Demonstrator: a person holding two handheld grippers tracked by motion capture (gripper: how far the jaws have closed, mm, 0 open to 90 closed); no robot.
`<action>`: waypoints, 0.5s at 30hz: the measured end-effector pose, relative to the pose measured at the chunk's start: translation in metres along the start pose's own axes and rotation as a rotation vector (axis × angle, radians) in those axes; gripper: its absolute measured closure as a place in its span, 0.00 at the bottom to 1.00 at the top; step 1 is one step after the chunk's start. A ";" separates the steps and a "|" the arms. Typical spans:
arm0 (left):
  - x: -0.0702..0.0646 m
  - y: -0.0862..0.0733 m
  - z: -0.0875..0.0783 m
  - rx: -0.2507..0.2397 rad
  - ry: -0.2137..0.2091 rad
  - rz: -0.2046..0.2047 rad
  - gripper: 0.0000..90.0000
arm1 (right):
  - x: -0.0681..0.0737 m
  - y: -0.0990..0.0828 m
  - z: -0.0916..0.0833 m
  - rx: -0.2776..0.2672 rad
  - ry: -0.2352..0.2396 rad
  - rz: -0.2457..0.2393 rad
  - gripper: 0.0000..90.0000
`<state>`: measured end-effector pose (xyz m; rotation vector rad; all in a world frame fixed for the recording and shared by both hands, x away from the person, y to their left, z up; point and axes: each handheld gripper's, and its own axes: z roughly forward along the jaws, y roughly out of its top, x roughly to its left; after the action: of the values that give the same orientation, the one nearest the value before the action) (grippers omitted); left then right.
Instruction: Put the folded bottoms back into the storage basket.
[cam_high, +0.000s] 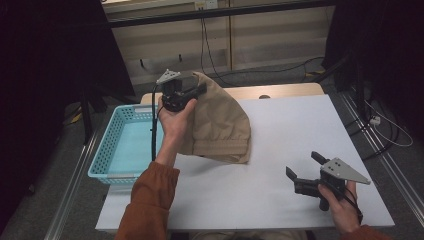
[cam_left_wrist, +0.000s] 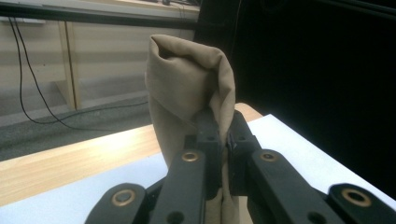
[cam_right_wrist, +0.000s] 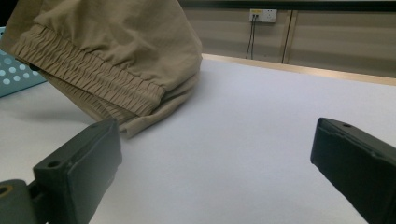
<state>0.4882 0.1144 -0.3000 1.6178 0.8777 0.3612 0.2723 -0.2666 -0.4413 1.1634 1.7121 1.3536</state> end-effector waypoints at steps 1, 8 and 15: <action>0.000 0.001 -0.001 -0.007 -0.001 -0.001 0.97 | 0.000 0.000 0.000 0.000 0.000 0.001 0.02; -0.002 0.009 -0.009 -0.027 -0.001 0.000 0.97 | 0.000 0.000 0.000 0.000 0.001 0.003 0.02; -0.002 0.016 -0.016 -0.039 -0.001 0.008 0.97 | 0.000 0.000 0.000 -0.001 0.002 0.003 0.02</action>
<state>0.4811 0.1240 -0.2807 1.5855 0.8585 0.3807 0.2721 -0.2665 -0.4410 1.1650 1.7115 1.3572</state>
